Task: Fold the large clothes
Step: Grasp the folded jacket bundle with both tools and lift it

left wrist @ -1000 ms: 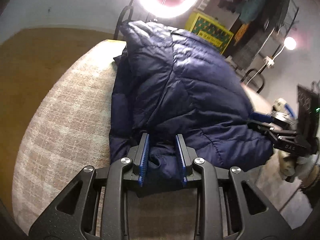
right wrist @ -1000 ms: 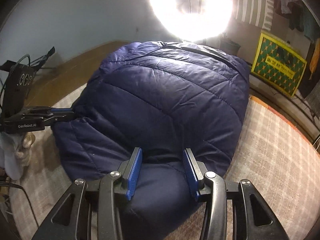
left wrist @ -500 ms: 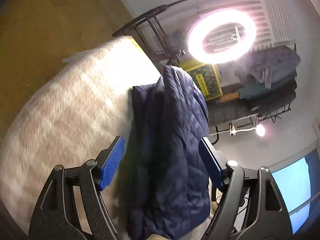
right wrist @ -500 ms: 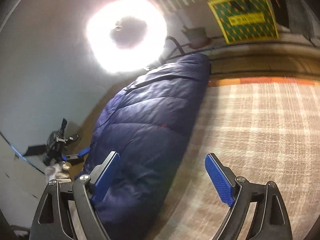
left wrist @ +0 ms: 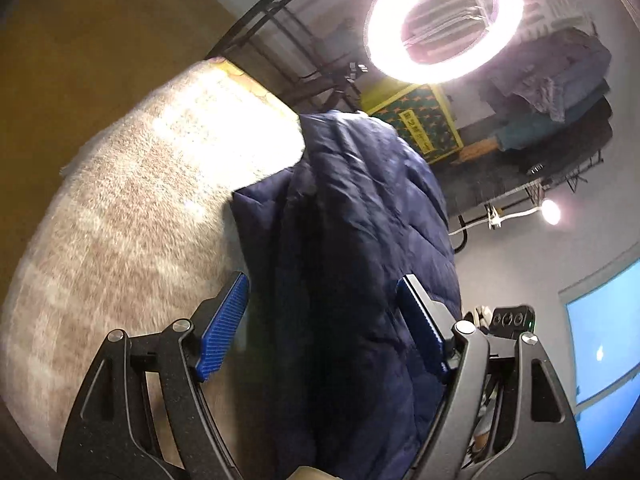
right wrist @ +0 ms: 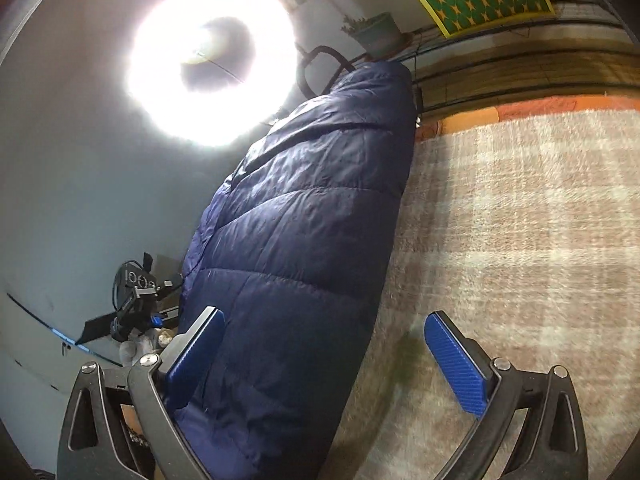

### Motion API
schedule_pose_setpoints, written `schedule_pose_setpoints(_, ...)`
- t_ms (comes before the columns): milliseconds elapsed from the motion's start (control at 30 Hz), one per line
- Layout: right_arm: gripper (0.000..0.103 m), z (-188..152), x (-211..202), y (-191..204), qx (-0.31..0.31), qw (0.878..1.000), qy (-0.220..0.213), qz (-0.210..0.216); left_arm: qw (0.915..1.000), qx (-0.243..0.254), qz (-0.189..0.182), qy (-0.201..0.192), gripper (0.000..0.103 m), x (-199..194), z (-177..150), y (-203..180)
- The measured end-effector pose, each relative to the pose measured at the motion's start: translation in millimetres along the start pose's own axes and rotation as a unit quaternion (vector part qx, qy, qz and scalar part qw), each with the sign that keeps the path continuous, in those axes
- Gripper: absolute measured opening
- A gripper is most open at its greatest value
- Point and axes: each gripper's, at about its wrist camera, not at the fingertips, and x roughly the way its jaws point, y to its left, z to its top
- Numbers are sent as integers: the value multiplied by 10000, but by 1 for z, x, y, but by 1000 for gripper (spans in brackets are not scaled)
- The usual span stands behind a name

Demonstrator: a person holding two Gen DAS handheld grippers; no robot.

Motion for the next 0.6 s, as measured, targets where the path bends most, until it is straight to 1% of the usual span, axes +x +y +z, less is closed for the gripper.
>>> schedule_pose_setpoints(133,101,9,5,-6,128,9998,-98,82,9997,-235,1,48,78,13,8,10)
schedule_pose_setpoints(200,96,14,9,-8,166,9997,-112,110,9995,-304,-51,-35,78,14,11,13)
schedule_pose_setpoints(300,89,21,15,-10,210,9994,-132,256,9997,-249,-17,-41,78,21,14,9)
schedule_pose_setpoints(367,86,24,21,-7,208,9993,-151,288,9998,-178,0,-28,78,24,15,5)
schedule_pose_setpoints(400,83,26,27,-4,193,9990,-104,378,9998,-178,12,-28,78,25,17,5)
schedule_pose_setpoints(467,83,28,35,2,118,9993,-77,340,9997,-220,-9,-60,78,26,18,5)
schedule_pose_setpoints(500,82,29,42,6,54,9995,-57,305,9998,-210,23,-67,75,29,19,5)
schedule_pose_setpoints(567,81,28,49,12,8,9996,-58,282,9998,-197,69,-74,65,32,17,4)
schedule_pose_setpoints(600,77,27,51,14,6,9996,-53,289,9998,-180,100,-58,55,35,17,3)
